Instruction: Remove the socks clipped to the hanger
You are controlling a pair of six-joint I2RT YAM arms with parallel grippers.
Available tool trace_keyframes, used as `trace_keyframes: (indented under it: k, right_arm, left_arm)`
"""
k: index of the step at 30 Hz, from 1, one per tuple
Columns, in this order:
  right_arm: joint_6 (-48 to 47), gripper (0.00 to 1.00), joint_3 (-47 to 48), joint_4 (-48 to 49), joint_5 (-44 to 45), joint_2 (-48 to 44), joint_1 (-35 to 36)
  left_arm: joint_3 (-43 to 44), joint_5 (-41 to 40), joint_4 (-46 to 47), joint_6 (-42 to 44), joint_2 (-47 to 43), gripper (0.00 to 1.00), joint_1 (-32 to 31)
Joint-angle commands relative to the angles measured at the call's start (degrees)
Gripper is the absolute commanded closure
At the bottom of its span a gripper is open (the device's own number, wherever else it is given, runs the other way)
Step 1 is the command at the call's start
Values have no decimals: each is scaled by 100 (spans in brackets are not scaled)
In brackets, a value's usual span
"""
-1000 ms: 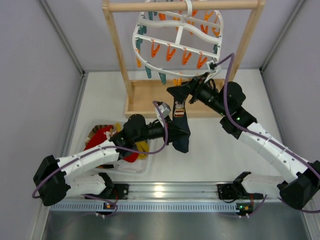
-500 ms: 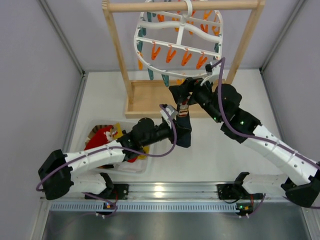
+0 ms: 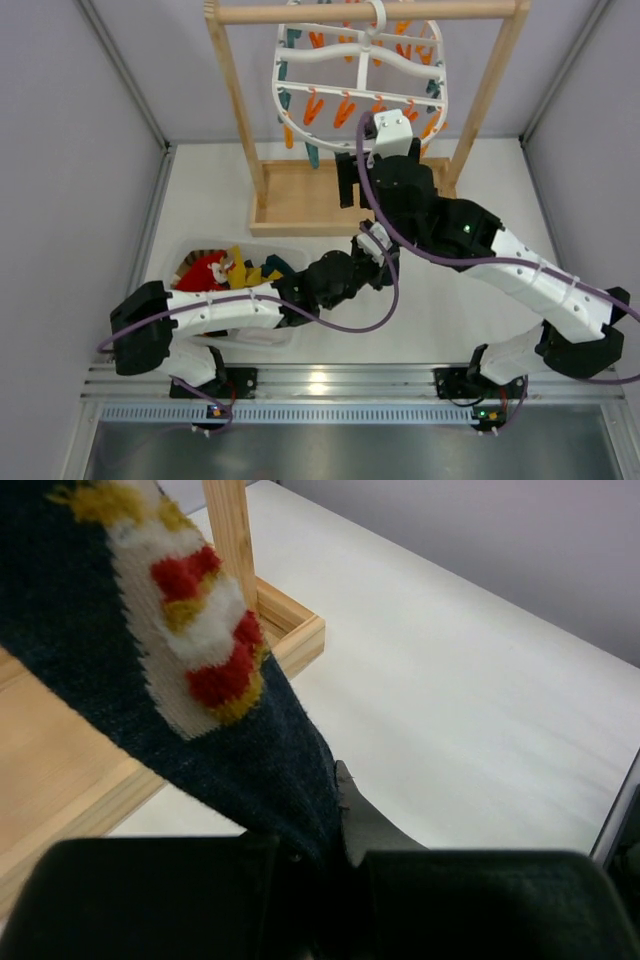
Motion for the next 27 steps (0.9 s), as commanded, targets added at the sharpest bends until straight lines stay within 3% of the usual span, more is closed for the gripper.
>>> trace_keyframes:
  k: [1, 9, 17, 23, 27]
  right_arm:
    - [-404, 18, 403, -773, 1154, 305, 157]
    - [-650, 20, 596, -1002, 2128, 649, 157]
    - [-1045, 25, 517, -642, 2183, 798, -176]
    - [-1370, 33, 202, -80, 2270, 834, -335]
    - [-1564, 44, 34, 360, 2385, 799, -335]
  left_arm:
    - [288, -288, 34, 290, 163, 100, -211]
    - [551, -164, 43, 202, 391, 100, -272]
    - [701, -59, 43, 141, 532, 100, -413]
    - [762, -41, 43, 132, 558, 100, -483]
    - [754, -15, 43, 114, 576, 100, -501]
